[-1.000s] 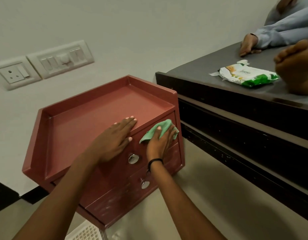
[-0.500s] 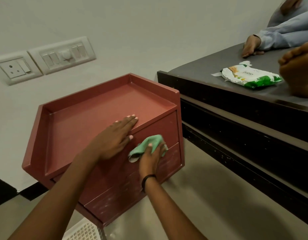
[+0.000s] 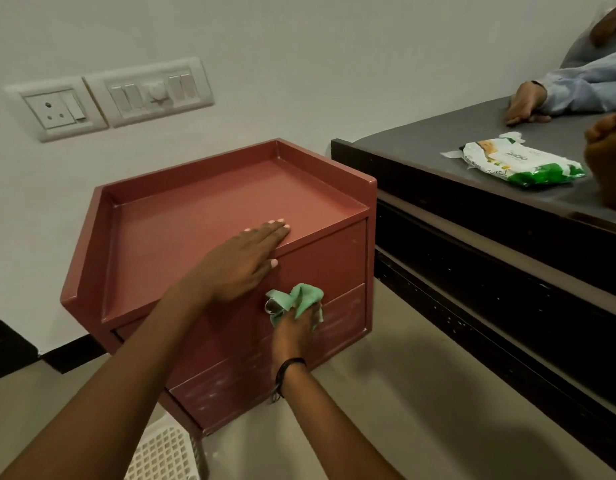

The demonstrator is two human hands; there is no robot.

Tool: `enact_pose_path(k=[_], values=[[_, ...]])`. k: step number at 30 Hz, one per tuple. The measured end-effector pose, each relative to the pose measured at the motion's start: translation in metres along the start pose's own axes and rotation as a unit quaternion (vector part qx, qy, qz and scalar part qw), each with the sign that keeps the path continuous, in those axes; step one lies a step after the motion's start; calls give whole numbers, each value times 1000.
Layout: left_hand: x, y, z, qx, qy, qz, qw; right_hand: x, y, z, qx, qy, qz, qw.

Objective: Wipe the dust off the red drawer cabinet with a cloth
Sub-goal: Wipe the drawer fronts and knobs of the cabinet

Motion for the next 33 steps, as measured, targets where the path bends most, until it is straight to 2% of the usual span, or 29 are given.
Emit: enact_pose_path(k=[2, 6, 9, 12, 17, 20, 26, 33], values=[[0, 0, 0, 1, -2, 1, 1000, 16, 12, 12, -24, 14, 14, 1000], [-2, 1, 0, -3, 1, 1, 1000, 77, 48, 52, -82, 90, -41, 992], [-2, 1, 1, -9, 3, 6, 1000, 96, 55, 66, -93, 74, -31, 992], [-3, 0, 1, -9, 6, 12, 1000, 87, 44, 49, -91, 111, -40, 989], [-3, 0, 1, -14, 5, 18, 1000, 60, 0, -3, -33, 196, -78, 977], [-5, 1, -1, -14, 0, 23, 1000, 67, 5, 2, -24, 201, -73, 977], [-7, 1, -2, -19, 5, 29, 999, 111, 46, 48, -94, 162, -72, 980], [-6, 1, 0, -15, 8, 22, 1000, 37, -8, -32, -45, 269, -138, 952]])
Point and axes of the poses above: each hand's wrist, its own z-axis towards the middle knuckle, its own y-axis out of the back of the hand, x = y × z, the point moved 4 cm from there along z, towards the middle knuckle, and after that the axes turned 4 degrees about x, right-handed, at the moved point
